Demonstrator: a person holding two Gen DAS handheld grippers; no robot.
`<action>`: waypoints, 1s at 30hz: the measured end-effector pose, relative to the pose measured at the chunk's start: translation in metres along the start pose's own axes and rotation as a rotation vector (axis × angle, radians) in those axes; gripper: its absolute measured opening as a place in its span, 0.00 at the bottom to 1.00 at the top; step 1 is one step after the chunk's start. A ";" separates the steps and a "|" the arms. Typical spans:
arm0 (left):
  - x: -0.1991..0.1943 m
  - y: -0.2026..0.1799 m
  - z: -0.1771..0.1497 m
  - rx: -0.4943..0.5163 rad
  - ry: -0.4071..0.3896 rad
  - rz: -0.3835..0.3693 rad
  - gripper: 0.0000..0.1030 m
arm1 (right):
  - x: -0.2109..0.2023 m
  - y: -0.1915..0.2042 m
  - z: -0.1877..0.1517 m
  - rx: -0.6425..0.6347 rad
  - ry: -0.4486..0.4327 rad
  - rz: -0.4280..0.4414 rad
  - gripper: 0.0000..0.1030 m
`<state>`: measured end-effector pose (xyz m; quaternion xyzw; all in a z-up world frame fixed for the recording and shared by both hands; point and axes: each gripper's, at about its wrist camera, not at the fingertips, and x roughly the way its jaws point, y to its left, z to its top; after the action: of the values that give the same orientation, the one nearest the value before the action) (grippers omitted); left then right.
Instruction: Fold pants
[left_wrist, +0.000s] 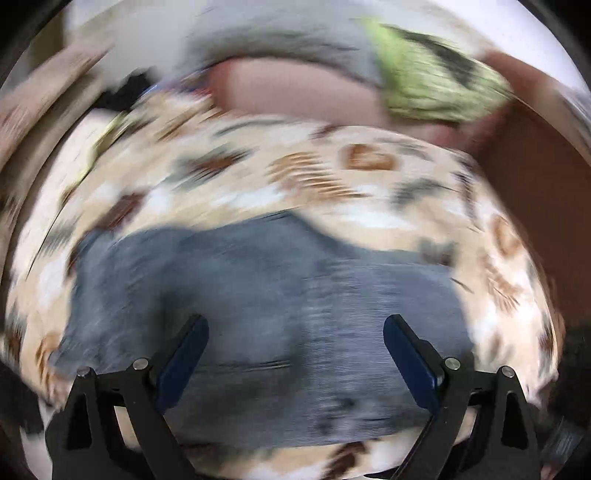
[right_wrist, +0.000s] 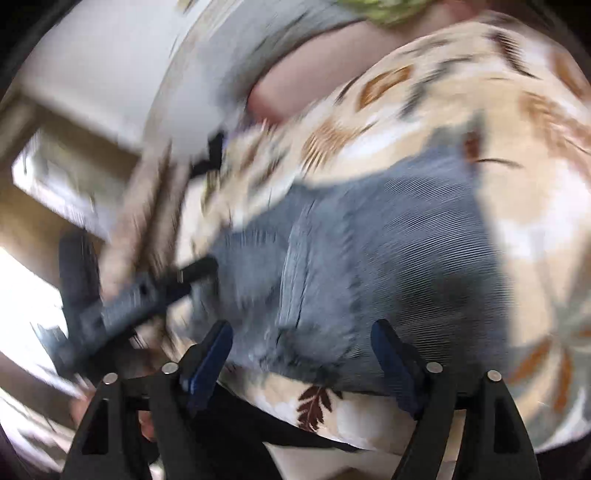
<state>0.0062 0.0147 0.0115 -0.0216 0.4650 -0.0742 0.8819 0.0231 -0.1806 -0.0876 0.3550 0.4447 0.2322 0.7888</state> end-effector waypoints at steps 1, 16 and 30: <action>0.006 -0.016 -0.003 0.057 0.007 0.009 0.93 | -0.003 -0.021 0.004 0.075 -0.007 0.010 0.83; 0.040 -0.050 -0.026 0.216 0.021 0.084 0.98 | 0.044 -0.055 0.137 0.000 0.208 -0.185 0.72; 0.074 -0.049 -0.044 0.255 0.102 0.126 1.00 | 0.041 -0.077 0.134 0.070 0.104 -0.277 0.26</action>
<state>0.0060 -0.0432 -0.0692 0.1236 0.4964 -0.0783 0.8557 0.1638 -0.2492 -0.1217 0.3051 0.5376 0.1237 0.7763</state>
